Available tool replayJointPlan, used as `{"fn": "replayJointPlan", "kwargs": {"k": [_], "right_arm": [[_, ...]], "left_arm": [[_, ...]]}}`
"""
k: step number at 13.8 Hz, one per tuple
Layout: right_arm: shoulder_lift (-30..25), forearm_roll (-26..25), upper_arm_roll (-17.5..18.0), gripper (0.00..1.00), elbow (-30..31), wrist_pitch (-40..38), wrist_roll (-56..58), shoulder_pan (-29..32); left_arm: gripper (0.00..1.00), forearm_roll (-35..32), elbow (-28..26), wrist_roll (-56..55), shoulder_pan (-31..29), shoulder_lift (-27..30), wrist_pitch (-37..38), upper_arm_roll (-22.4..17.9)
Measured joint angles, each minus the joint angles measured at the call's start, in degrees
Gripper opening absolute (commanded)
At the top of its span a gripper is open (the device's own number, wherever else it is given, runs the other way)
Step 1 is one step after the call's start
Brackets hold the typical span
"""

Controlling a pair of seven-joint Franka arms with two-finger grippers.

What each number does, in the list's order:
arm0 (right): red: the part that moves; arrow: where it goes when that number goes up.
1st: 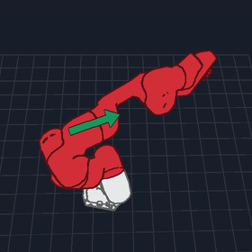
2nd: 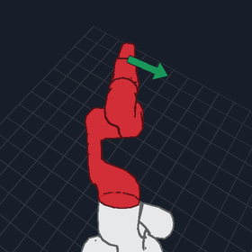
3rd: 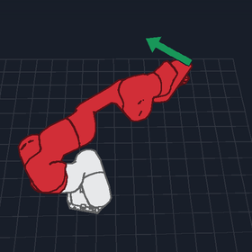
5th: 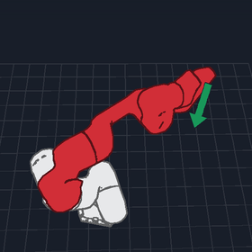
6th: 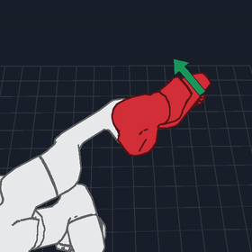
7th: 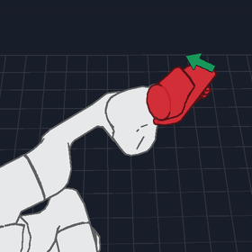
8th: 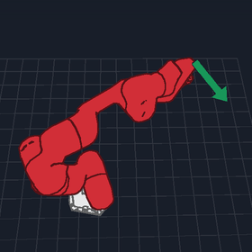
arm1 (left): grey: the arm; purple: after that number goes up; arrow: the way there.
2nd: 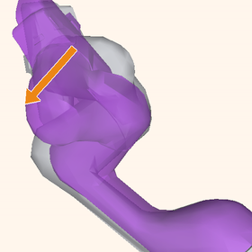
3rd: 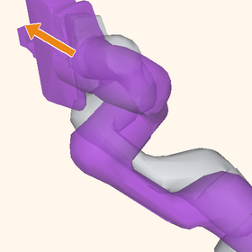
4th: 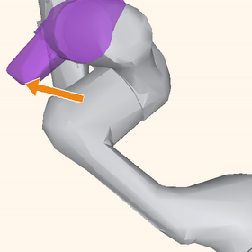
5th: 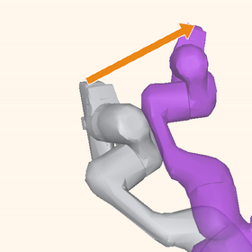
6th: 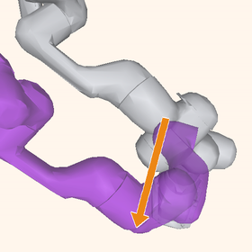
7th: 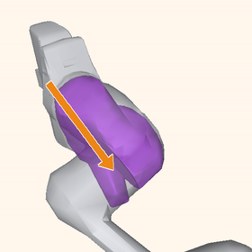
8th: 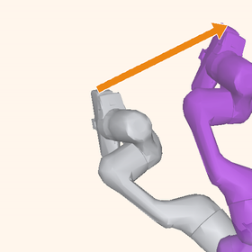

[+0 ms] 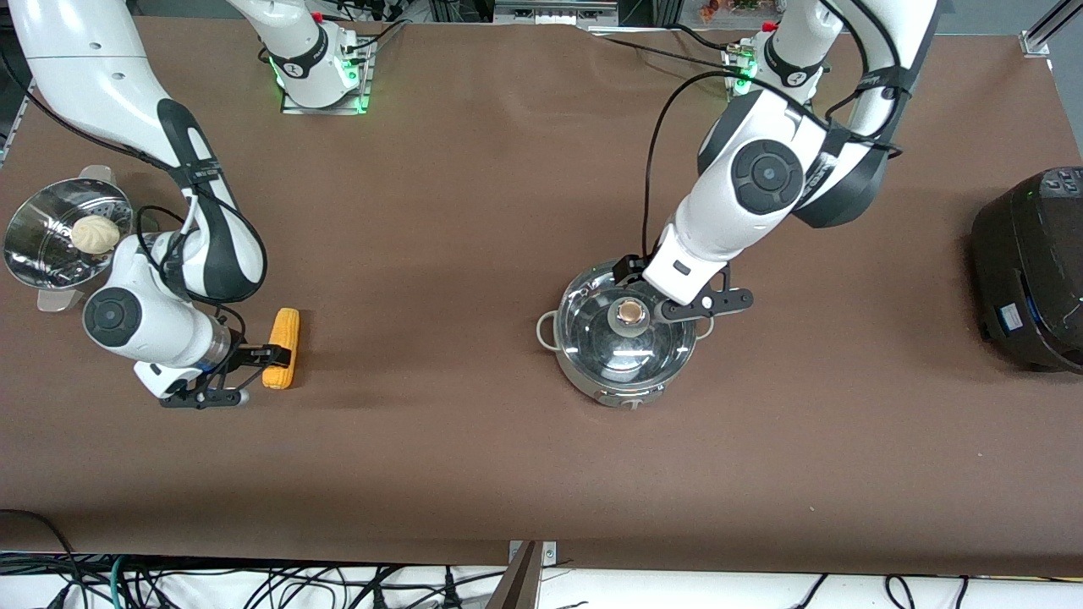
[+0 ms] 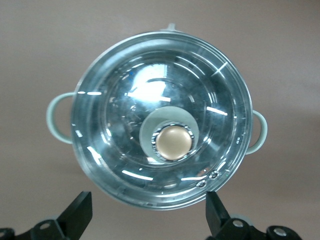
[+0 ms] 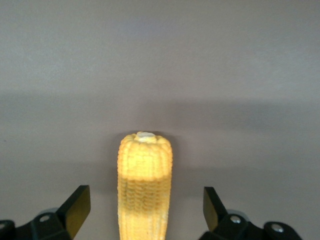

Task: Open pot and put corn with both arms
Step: 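Close the right gripper on the corn while the left gripper grips the knob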

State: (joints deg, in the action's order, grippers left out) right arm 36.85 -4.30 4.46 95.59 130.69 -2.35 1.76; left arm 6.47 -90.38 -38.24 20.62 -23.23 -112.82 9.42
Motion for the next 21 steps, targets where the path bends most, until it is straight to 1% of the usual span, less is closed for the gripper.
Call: {"fn": "replayJointPlan", "kwargs": {"k": [3, 5, 7, 11, 12, 13, 14, 15, 18, 19, 21], "right_arm": [[0.12, 0.00, 0.00, 1.00, 3.29, 3.92, -0.33, -0.18], [0.13, 0.00, 0.00, 1.00, 4.43, 4.69, -0.35, -0.18], [0.13, 0.00, 0.00, 1.00, 5.21, 5.26, -0.35, -0.19], [0.13, 0.00, 0.00, 0.99, 6.52, 6.24, -0.35, -0.20], [0.14, 0.00, 0.00, 0.82, 6.71, 6.30, -0.35, -0.20], [0.14, 0.00, 0.00, 0.47, 6.83, 6.34, -0.35, -0.20], [0.13, 0.00, 0.00, 0.29, 6.91, 6.36, -0.35, -0.21], [0.14, 0.00, 0.00, 0.26, 6.97, 6.36, -0.35, -0.22], [0.07, 0.00, 0.07, 0.25, 6.94, 6.45, -0.35, -0.64], [0.00, 0.00, 0.08, 0.25, 6.91, 6.47, -0.35, -0.75], [-0.01, 0.00, 0.09, 0.25, 6.90, 6.55, -0.35, -0.85]], "left_arm": [[1.00, -0.24, 0.00, -1.88, 1.37, -2.13, -2.50, -0.03], [1.00, -1.13, 0.09, -3.91, 2.70, -3.49, -3.16, -0.05], [1.00, -3.79, 0.21, -6.21, 3.47, -4.66, -3.55, -0.06], [1.00, -6.13, 0.44, -8.77, 4.22, -5.44, -3.64, -0.09], [1.00, -6.19, 0.68, -8.83, 4.21, -5.48, -3.73, -0.23], [1.00, -6.30, 1.09, -8.83, 4.21, -5.50, -3.83, -0.47], [1.00, -6.75, 1.51, -8.83, 4.19, -5.55, -3.83, -0.66], [1.00, -7.48, 1.79, -8.83, 4.18, -5.69, -3.83, -0.81], [1.00, -8.14, 2.59, -8.85, 4.20, -7.14, -3.98, -0.90], [0.99, -8.24, 2.82, -8.85, 4.22, -7.72, -4.20, -0.89], [0.90, -8.26, 3.30, -8.85, 4.22, -8.56, -4.86, -0.89]]}}
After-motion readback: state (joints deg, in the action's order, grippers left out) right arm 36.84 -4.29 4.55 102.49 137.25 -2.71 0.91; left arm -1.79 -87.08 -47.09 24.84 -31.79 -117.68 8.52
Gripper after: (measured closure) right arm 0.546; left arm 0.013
